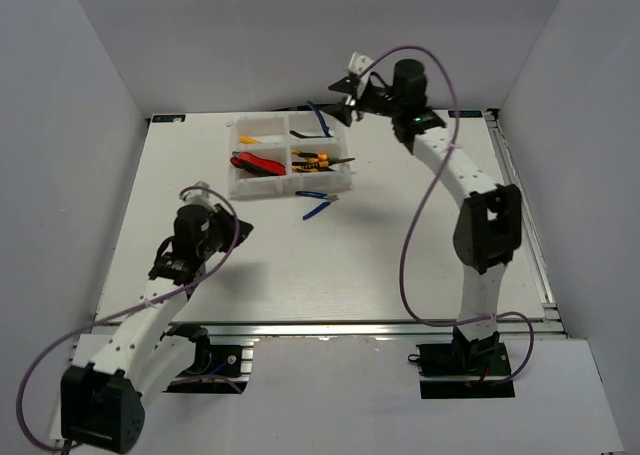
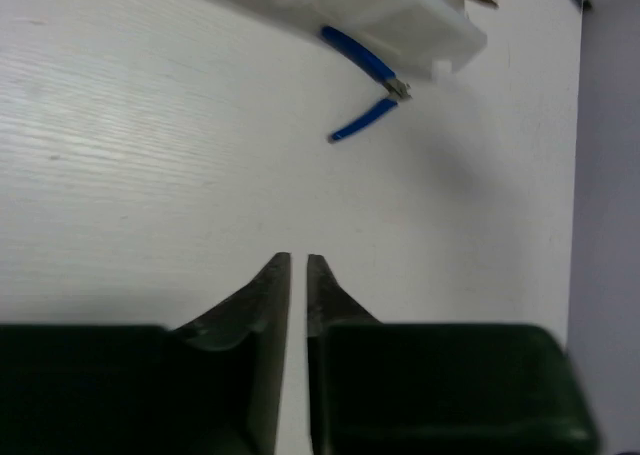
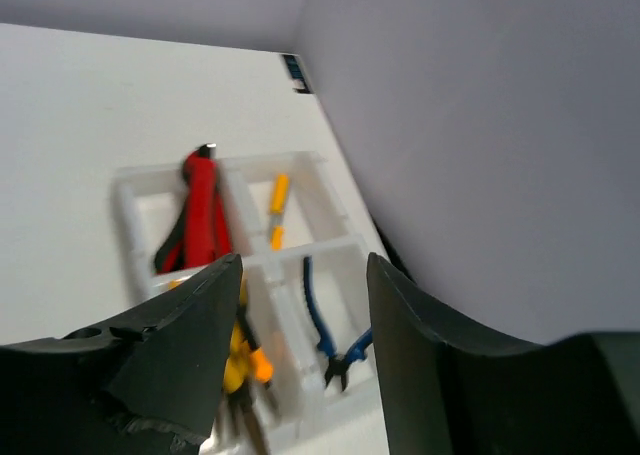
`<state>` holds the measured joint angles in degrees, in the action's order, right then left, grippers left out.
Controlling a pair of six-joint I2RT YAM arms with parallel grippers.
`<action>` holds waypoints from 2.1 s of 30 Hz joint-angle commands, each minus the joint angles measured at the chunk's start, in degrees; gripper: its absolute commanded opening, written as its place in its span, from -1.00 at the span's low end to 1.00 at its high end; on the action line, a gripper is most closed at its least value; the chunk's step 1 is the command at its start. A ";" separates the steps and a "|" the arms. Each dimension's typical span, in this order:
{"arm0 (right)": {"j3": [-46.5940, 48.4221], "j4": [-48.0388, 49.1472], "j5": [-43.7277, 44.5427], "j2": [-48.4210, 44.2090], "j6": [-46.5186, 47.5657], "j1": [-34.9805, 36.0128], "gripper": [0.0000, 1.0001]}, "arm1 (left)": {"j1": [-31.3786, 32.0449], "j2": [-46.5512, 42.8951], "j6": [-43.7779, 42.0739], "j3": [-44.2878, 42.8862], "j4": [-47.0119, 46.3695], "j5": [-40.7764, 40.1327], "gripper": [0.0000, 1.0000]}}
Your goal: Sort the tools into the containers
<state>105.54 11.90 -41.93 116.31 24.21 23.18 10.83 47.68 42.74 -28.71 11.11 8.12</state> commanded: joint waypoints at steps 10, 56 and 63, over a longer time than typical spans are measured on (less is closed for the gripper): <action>-28.17 -56.90 -22.14 -25.15 28.26 -8.14 0.47 | 22.74 36.12 -17.86 -27.86 2.24 -13.30 0.27; -47.53 -47.32 -17.66 -39.41 19.91 -16.06 0.40 | 23.80 68.43 -43.88 -51.72 11.47 -3.46 -0.63; -47.62 -47.06 -17.04 -39.32 20.00 -16.15 0.38 | 25.38 63.69 -44.50 -49.52 12.70 0.31 -1.00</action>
<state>58.26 -35.92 -58.52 76.99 44.12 7.29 34.52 116.36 -1.50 -79.90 22.04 3.49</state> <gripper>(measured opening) 0.691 0.234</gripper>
